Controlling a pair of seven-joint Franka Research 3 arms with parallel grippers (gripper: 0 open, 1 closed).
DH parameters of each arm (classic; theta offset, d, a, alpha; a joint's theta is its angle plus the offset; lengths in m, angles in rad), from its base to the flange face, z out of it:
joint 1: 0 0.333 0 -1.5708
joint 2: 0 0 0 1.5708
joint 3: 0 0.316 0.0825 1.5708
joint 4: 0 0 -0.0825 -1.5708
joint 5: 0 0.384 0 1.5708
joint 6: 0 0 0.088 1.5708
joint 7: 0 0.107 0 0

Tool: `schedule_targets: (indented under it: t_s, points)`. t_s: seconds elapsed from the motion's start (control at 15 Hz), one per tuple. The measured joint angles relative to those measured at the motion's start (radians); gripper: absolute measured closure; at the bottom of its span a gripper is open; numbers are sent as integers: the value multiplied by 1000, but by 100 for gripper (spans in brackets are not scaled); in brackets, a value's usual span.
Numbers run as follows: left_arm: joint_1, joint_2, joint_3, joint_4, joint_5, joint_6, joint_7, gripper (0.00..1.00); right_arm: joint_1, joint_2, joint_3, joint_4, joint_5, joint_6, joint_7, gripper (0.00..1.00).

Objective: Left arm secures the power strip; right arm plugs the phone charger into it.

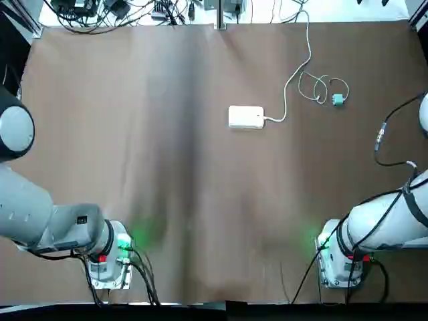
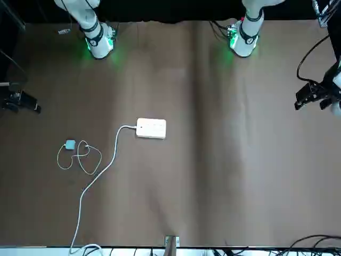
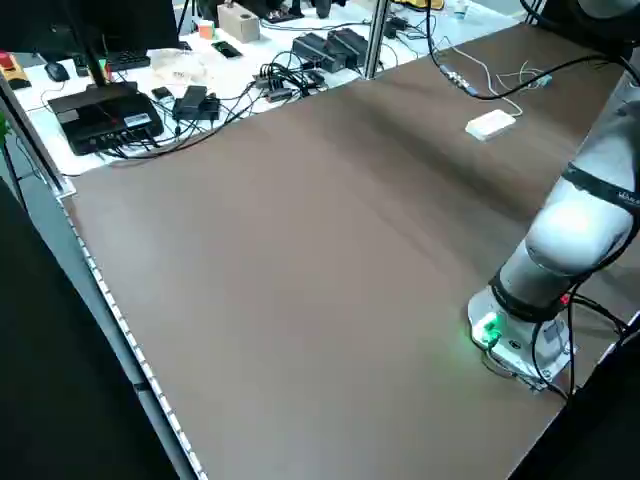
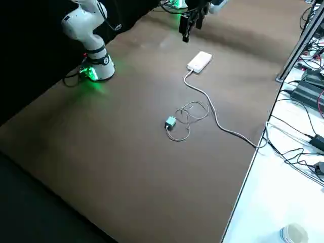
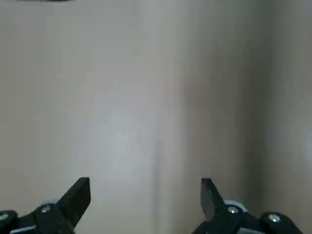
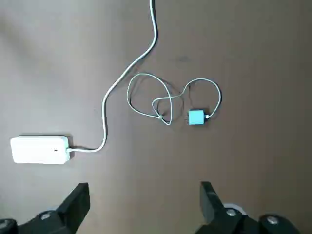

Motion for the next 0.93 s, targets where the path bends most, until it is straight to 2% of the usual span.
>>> schedule_targets:
  t_s: [0.73,0.93]
  points:
    - [3,-4,0,-1,0,0,0,0,-1,0,0,-10,3,9,-1,0]
    - [3,-4,0,-3,0,0,0,0,-1,10,0,-18,9,31,-50,0]
